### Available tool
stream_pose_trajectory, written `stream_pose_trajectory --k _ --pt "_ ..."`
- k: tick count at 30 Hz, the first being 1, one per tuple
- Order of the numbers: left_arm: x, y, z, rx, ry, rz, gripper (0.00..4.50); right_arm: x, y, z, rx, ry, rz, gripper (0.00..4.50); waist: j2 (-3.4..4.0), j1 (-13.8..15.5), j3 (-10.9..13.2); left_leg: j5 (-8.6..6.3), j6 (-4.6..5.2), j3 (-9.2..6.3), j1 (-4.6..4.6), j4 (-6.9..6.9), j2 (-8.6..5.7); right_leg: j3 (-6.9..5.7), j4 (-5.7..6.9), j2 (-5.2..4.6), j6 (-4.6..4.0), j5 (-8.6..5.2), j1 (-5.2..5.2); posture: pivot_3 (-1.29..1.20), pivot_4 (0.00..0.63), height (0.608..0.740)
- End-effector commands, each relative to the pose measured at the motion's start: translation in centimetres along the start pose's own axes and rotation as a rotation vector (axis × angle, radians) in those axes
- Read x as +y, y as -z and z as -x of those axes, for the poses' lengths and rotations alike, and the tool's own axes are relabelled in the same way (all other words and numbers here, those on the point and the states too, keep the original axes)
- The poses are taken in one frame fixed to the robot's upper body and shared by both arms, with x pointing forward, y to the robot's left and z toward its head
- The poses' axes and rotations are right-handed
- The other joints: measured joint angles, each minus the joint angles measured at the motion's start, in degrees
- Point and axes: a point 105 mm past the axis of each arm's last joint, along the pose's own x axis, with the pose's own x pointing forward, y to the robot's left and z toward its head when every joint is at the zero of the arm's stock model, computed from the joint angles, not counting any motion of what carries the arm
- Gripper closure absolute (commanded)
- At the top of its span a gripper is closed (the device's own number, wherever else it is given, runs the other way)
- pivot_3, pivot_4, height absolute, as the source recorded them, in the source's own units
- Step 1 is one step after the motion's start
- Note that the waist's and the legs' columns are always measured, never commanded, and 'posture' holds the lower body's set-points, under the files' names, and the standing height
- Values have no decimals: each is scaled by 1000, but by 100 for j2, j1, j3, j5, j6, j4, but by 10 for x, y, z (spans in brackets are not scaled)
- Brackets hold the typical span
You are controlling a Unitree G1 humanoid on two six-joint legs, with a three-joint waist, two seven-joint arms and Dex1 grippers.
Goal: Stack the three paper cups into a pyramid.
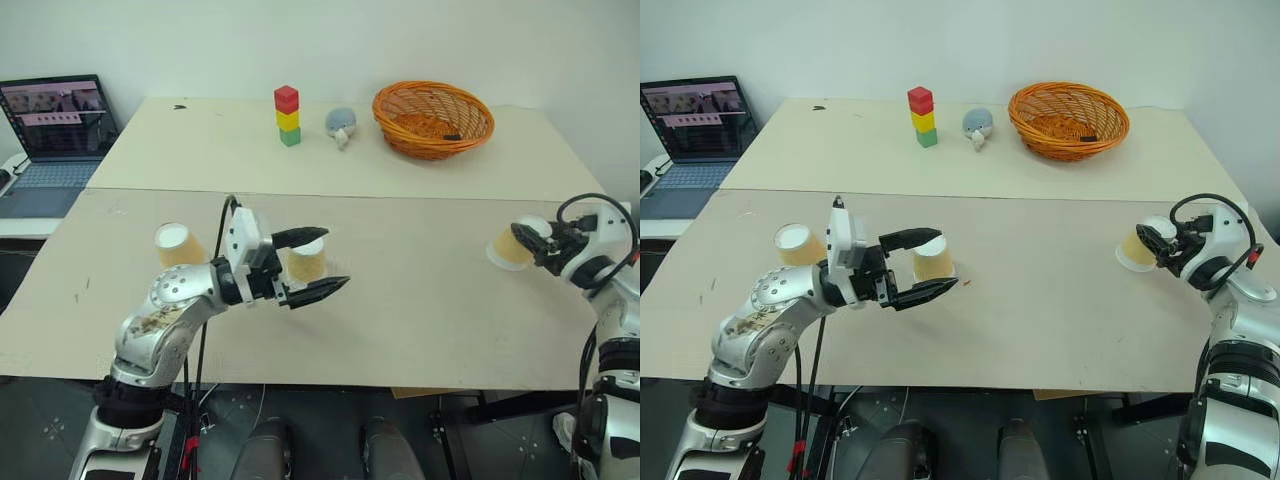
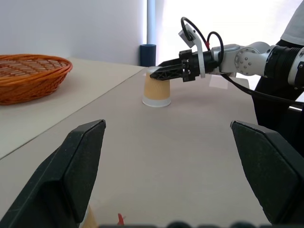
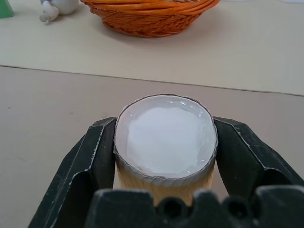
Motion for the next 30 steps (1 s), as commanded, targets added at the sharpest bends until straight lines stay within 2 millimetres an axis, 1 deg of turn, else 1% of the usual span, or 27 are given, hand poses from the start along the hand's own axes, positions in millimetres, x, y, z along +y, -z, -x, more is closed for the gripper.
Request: stream_pose_trajectory --k 1,3,5,6,7,9,10,12,14,16,18,21,26,30 --pt "-1 -19 5 -44 -15 -42 0 -7 -27 1 -62 12 69 1745 0 0 0 0 0 0 0 0 -1 0 0 0 0 0 0 0 150 681" --pt "1 -27 11 -56 -35 -32 0 -2 -39 -3 -93 -12 68 1745 0 -1 0 1 -1 0 0 0 0 0 1 0 0 0 -1 0 150 681" --pt "0 -30 19 -43 -42 -17 0 14 -55 -9 -134 -92 52 1745 2 -24 2 0 -1 0 0 0 1 0 2 0 0 0 -3 0 150 681" --pt "-1 -30 23 -34 -43 -9 0 23 -61 -11 -145 -142 41 1745 3 -43 2 0 -1 0 0 -2 2 2 2 0 0 0 -5 0 150 681" --pt "-2 -29 27 -21 -48 0 0 38 -67 -12 -151 -223 26 1745 3 -50 2 1 -1 0 0 -5 3 2 2 0 0 0 -5 0 150 681" --pt "-2 -28 32 -7 -60 11 0 59 -73 -12 -150 -337 3 1745 3 -56 2 1 -2 -2 1 -8 4 2 2 1 0 0 -5 0 150 681" --pt "-2 -27 36 2 -71 18 0 75 -76 -10 -140 -423 -1 1745 3 -44 2 1 -2 -4 2 -8 5 1 3 0 0 0 -3 0 150 681" --pt "-2 -22 43 26 -97 22 0 119 -76 -6 -79 -653 15 1745 4 -47 2 3 -5 -4 2 -8 4 0 3 -1 -2 1 -4 0 150 681" --pt "-2 -19 47 45 -110 17 0 145 -73 0 -24 -785 31 1745 4 -44 2 3 -5 -7 4 -10 9 0 4 0 -2 1 -4 0 150 681" --pt "-2 -15 50 50 -137 17 0 179 -64 4 30 -948 79 1745 4 -15 2 3 -5 -9 4 -10 8 -4 3 -1 -2 1 -3 0 150 681" --pt "-2 -13 51 51 -155 18 0 201 -60 5 50 -1045 115 1745 2 13 3 3 -5 -10 4 -10 6 -7 0 -4 -2 1 -1 0 150 681" --pt "-3 -12 52 54 -171 13 0 217 -57 1 52 -1117 154 1745 2 37 4 4 -6 -12 3 -10 -1 -11 -4 -11 -3 2 -1 0 150 681" --pt "-4 -12 54 53 -201 4 0 232 -55 -13 36 -1163 182 1745 1 11 4 5 -8 -12 3 -12 1 -14 -7 -9 -5 3 -1 0 150 681" --pt "-6 -13 55 53 -212 1 0 242 -55 -19 24 -1200 190 1745 1 7 4 12 -20 -13 4 -23 0 -17 -8 -7 -9 6 -4 0 150 681"
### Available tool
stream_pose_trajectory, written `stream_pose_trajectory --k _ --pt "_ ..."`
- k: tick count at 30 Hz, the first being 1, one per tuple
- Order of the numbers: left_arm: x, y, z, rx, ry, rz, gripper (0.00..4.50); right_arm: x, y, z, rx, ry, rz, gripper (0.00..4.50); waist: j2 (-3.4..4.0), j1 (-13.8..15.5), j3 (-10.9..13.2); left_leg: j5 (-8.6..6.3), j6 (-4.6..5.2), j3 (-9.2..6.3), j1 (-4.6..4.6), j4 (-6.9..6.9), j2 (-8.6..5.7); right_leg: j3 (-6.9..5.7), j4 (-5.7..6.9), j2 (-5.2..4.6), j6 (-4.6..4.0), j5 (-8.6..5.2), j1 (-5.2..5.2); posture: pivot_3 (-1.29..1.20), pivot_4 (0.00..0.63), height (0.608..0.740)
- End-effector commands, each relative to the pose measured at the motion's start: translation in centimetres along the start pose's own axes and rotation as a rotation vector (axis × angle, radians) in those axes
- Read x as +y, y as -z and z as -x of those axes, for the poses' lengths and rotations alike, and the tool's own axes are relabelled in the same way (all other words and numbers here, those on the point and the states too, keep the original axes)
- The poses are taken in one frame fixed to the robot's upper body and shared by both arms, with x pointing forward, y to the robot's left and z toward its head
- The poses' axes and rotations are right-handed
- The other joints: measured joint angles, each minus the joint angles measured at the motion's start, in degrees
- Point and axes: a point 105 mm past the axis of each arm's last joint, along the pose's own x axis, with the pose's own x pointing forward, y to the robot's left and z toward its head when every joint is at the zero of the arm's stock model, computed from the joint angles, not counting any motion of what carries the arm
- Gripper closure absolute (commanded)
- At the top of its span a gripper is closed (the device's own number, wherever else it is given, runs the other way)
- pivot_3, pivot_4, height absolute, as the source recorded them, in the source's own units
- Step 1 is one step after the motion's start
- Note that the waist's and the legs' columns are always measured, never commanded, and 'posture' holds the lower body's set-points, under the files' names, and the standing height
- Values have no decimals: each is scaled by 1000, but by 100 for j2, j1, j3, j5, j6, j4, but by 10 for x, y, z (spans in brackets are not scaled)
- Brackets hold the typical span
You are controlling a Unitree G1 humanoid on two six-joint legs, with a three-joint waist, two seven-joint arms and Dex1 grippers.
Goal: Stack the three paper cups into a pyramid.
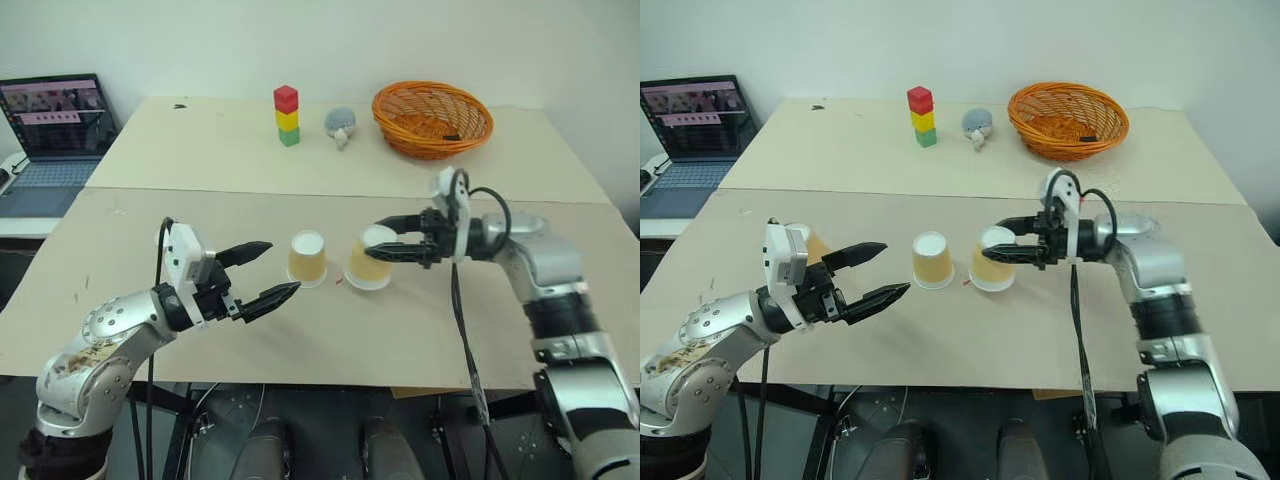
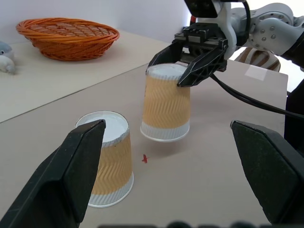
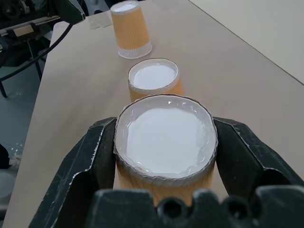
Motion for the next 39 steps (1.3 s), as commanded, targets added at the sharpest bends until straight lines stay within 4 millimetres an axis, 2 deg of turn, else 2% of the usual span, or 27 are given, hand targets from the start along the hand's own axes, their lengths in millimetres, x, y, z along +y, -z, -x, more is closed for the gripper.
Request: stream_pose_trajectory --k 1,11,15,23,25,28,32,39 --pt "-4 -11 3 -34 -16 -52 0 -2 -11 -5 -23 -26 61 1745 0 3 0 1 -1 0 0 -3 0 0 0 0 0 0 -1 0 150 681" --pt "-9 -13 2 -44 -28 -48 0 -6 -4 -22 -54 -21 80 1745 0 -4 0 6 -5 -1 1 -8 0 -2 2 0 -4 2 -4 0 150 681" --pt "-11 -13 -2 -48 -18 -46 0 -11 1 -23 -46 -6 93 1745 0 -5 0 6 -6 -1 1 -8 -1 -2 2 0 -4 2 -4 0 150 681" --pt "-9 -15 -2 -54 -22 -50 0 -17 -2 -25 -72 10 104 1745 0 -9 0 7 -8 -1 1 -10 -1 -2 2 0 -5 3 -5 0 150 681" --pt "-9 -15 -3 -55 -23 -50 0 -19 -2 -24 -78 15 82 769 0 -9 0 8 -8 -1 1 -9 -1 -3 2 1 -6 3 -5 0 150 681" --pt "-8 -15 -3 -57 -23 -49 0 -22 1 -22 -55 34 81 56 0 -7 0 8 -8 -1 1 -10 0 -3 2 1 -6 3 -5 0 150 681" --pt "-9 -14 -3 -57 -23 -49 0 -22 3 -20 -29 33 68 56 0 -8 0 8 -8 -2 1 -10 -1 -3 2 0 -6 3 -5 0 150 681" --pt "-5 -15 -7 -73 -11 -36 0 -15 -19 22 -77 27 65 56 1 12 1 7 -7 -3 0 -10 -1 -5 -1 -2 -6 4 -3 0 150 681"
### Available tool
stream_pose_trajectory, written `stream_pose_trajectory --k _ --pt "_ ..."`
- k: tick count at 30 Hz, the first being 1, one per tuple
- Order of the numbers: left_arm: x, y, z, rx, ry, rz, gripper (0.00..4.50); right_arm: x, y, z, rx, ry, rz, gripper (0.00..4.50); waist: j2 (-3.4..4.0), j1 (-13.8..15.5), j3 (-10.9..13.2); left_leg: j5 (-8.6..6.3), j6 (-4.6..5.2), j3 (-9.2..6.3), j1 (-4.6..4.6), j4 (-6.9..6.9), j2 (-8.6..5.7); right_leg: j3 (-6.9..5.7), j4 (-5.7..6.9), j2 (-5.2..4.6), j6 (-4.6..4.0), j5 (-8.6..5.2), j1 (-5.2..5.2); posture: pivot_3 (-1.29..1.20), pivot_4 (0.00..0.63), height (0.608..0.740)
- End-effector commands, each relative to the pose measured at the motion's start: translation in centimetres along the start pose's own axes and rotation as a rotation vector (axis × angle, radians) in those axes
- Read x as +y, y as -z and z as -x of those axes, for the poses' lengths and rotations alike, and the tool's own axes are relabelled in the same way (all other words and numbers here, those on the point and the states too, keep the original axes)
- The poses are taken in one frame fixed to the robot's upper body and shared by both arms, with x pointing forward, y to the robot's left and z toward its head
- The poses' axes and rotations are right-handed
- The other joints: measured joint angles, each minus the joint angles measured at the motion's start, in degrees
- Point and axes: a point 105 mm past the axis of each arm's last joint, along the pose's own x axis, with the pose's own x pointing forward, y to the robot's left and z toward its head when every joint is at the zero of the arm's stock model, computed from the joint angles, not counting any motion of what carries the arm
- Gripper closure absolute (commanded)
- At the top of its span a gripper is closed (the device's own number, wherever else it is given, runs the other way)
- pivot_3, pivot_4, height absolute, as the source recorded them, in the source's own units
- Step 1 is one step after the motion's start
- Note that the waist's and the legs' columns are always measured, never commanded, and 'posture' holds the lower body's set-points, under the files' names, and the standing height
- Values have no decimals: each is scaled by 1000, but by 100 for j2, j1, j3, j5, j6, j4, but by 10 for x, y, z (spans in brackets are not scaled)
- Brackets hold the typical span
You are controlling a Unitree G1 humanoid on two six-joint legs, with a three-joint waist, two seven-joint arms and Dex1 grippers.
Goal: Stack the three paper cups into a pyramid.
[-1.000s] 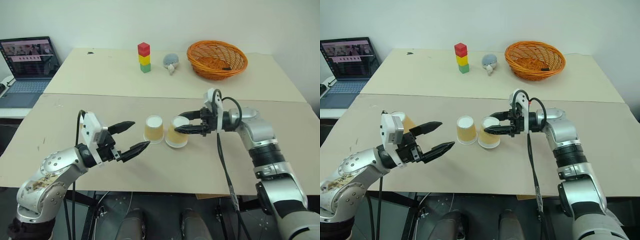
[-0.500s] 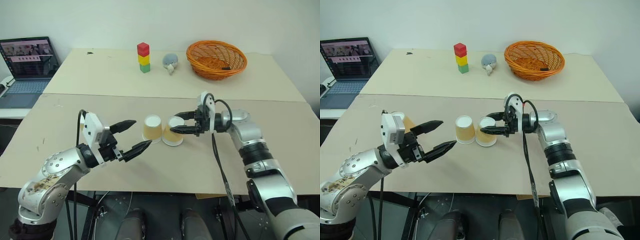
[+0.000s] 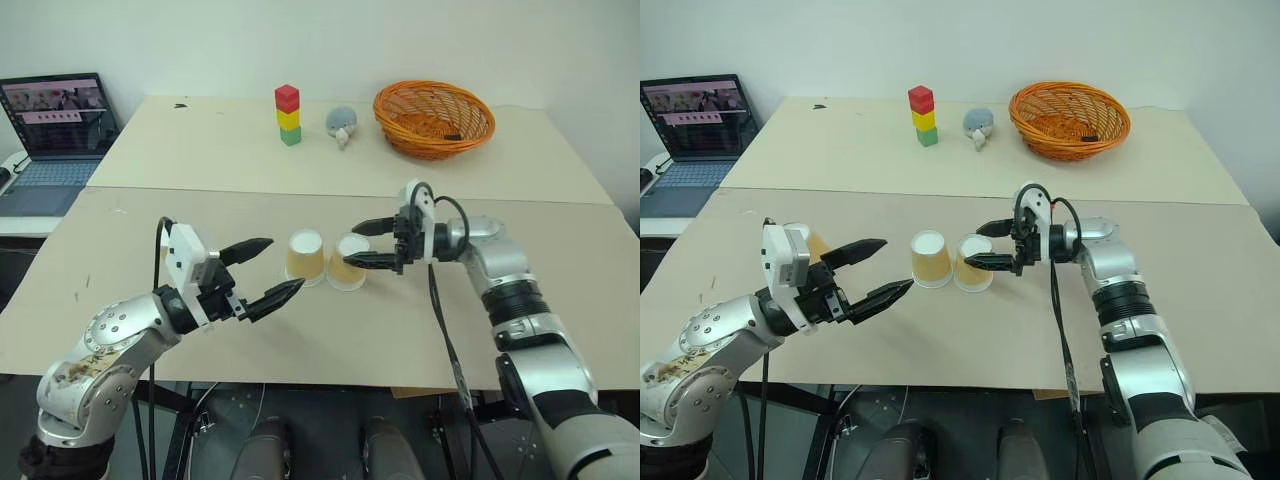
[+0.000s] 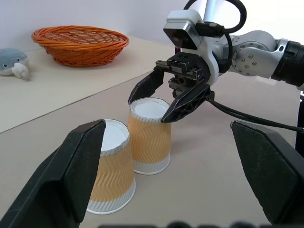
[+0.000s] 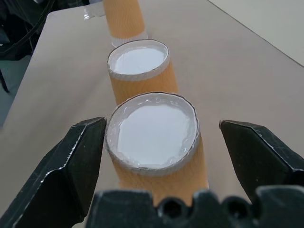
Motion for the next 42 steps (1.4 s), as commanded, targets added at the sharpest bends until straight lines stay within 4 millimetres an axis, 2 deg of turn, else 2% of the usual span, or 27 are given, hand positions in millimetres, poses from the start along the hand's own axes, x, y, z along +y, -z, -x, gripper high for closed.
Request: stream_pose_trajectory --k 1,2,7,10,12,15,17,19,21,25,32,36,42 --pt "-3 -11 -4 -51 30 -26 0 4 -28 27 -72 14 54 56 0 -7 0 0 0 0 0 0 0 0 -1 0 0 0 0 0 150 681" --pt "-2 -11 -4 -52 31 -24 0 4 -31 31 -76 20 58 56 0 -9 0 0 0 -1 0 0 0 -1 0 0 0 0 0 0 150 681" --pt "5 -25 3 -136 -27 55 0 4 -52 75 -171 141 57 56 -2 -7 1 0 1 -1 0 -2 2 0 -1 0 0 0 2 0 150 681" --pt "11 -30 11 -179 -102 106 0 14 -57 84 -206 152 40 56 -3 -17 1 1 1 -3 0 -2 4 1 -2 -1 0 0 2 0 150 681" --pt "12 -29 19 -207 -173 167 0 31 -51 81 -169 122 47 56 -3 -31 1 1 1 -3 1 -7 5 2 -2 -1 0 0 2 0 150 681" --pt "12 -7 36 -149 -300 223 0 56 -35 68 -93 72 10 56 -3 -56 1 0 2 -5 1 -17 10 6 -10 -2 0 0 1 0 150 681" --pt "13 9 52 -121 -436 233 0 70 -17 60 17 57 52 56 -3 -42 1 1 2 -5 1 -19 8 7 -8 -5 0 0 0 0 150 681" --pt "11 18 63 -118 -556 216 0 78 -16 57 7 47 33 56 -6 -21 3 3 5 -4 5 -16 5 5 -10 -9 0 0 8 0 150 681" --pt "9 22 67 -115 -635 194 0 79 -19 57 -24 46 34 56 -8 -4 4 9 10 -4 8 -16 4 5 -19 -9 -2 11 14 0 150 681" --pt "19 33 77 -91 -818 112 0 72 -17 52 -29 70 38 56 -11 61 3 15 13 -5 43 -23 3 -6 -51 -4 -6 17 61 0 150 681" --pt "38 33 94 -66 -957 -37 0 66 -22 46 -56 64 51 56 -13 65 3 11 19 -5 43 -34 3 -8 -57 -3 -5 18 60 0 150 681" --pt "52 32 99 -67 -1037 -79 0 67 -22 44 -59 57 57 56 -13 72 3 12 18 -5 45 -32 3 -9 -57 -3 -5 19 63 0 150 681" --pt "76 32 93 -108 -1095 -46 0 59 -36 53 -109 144 109 56 -15 85 4 12 19 -7 43 -31 2 -11 -55 -4 -2 21 62 0 150 681"
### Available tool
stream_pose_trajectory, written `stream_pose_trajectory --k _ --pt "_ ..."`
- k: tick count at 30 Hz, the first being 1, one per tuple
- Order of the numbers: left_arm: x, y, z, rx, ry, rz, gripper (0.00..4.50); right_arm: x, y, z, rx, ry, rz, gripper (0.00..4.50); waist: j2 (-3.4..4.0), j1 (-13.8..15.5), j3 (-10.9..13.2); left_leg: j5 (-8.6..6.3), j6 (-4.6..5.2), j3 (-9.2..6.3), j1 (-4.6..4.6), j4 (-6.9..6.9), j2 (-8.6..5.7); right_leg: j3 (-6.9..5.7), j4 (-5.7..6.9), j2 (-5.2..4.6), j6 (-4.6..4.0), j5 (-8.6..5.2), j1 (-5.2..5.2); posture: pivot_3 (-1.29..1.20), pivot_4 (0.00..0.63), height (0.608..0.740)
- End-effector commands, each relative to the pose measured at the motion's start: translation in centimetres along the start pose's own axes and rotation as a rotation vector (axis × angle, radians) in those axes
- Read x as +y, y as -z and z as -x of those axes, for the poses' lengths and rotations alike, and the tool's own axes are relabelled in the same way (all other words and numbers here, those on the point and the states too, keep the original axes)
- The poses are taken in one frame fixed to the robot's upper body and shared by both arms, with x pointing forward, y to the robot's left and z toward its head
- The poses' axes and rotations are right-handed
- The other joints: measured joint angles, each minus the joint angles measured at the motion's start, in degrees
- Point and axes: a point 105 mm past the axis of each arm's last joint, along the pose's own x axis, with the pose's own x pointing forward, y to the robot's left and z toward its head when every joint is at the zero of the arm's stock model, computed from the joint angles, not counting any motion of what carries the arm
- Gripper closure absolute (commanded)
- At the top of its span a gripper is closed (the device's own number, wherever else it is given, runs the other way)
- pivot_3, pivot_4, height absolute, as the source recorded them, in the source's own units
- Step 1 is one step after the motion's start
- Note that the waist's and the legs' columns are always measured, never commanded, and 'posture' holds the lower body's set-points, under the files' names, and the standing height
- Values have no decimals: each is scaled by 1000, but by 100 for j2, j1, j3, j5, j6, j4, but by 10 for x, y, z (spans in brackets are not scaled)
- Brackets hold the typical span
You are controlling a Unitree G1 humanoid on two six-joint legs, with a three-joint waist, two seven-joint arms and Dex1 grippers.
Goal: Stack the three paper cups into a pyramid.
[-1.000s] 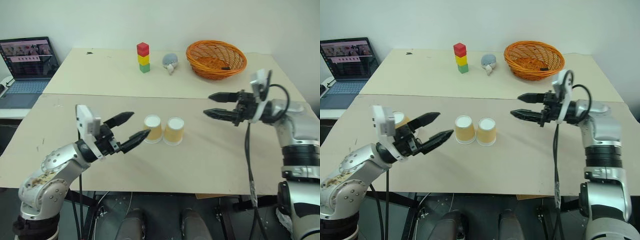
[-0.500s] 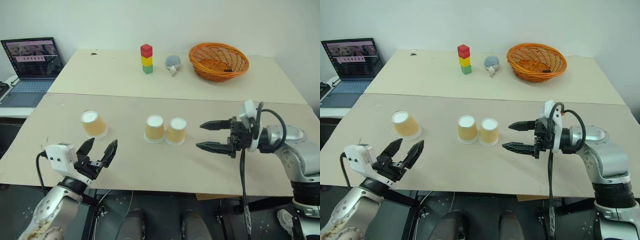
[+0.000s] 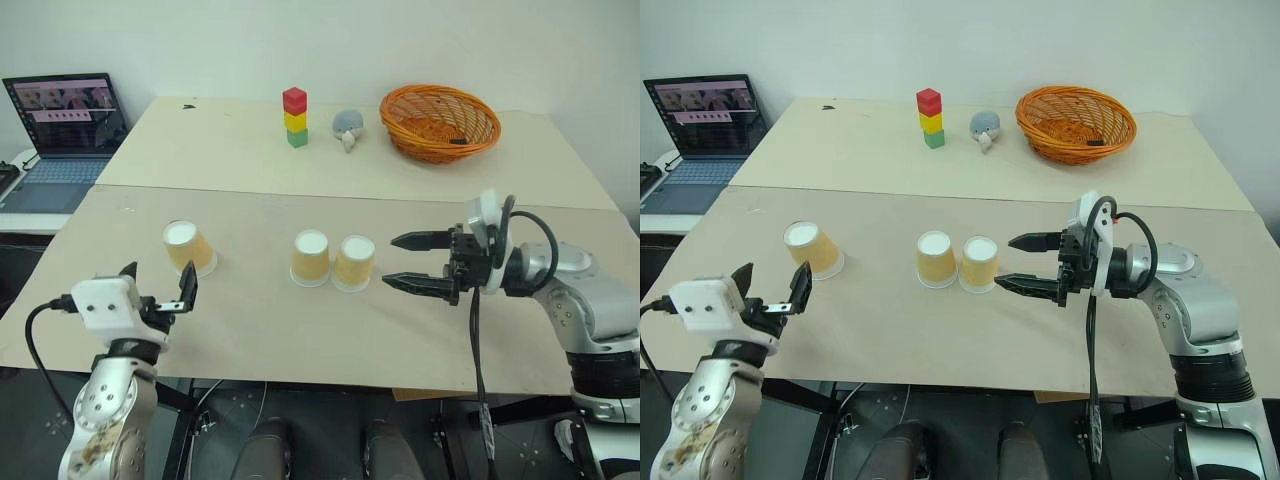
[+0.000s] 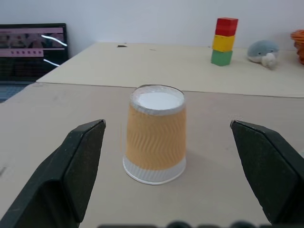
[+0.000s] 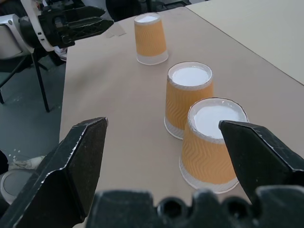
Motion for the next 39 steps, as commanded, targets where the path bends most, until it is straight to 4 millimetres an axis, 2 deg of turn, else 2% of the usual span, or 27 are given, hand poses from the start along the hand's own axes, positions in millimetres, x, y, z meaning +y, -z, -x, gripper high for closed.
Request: stream_pose_trajectory --k 1,13,19,27,39 --pt "5 -4 -9 -32 -28 17 0 -6 -24 11 -81 70 92 56 0 0 0 0 0 0 0 0 0 0 0 0 0 0 0 0 150 681" --pt "-1 2 -30 -31 37 15 0 -6 -53 24 -306 118 49 56 -1 -5 1 0 0 0 0 -1 1 0 3 0 0 0 -1 0 150 681" --pt "-7 3 -41 -34 85 -4 0 -3 -55 25 -312 124 66 56 -1 -5 1 0 0 0 0 0 1 0 3 0 1 0 -1 0 150 681" --pt "-3 2 -56 -53 65 0 0 -4 -55 30 -307 144 71 56 -2 -4 1 0 0 0 -1 -1 1 -1 3 0 1 1 -1 0 150 681" --pt "-12 10 -67 -36 70 32 0 -6 -54 37 -284 179 77 56 -3 -4 2 0 0 0 -2 -1 0 -1 2 -1 2 1 -2 0 150 681"
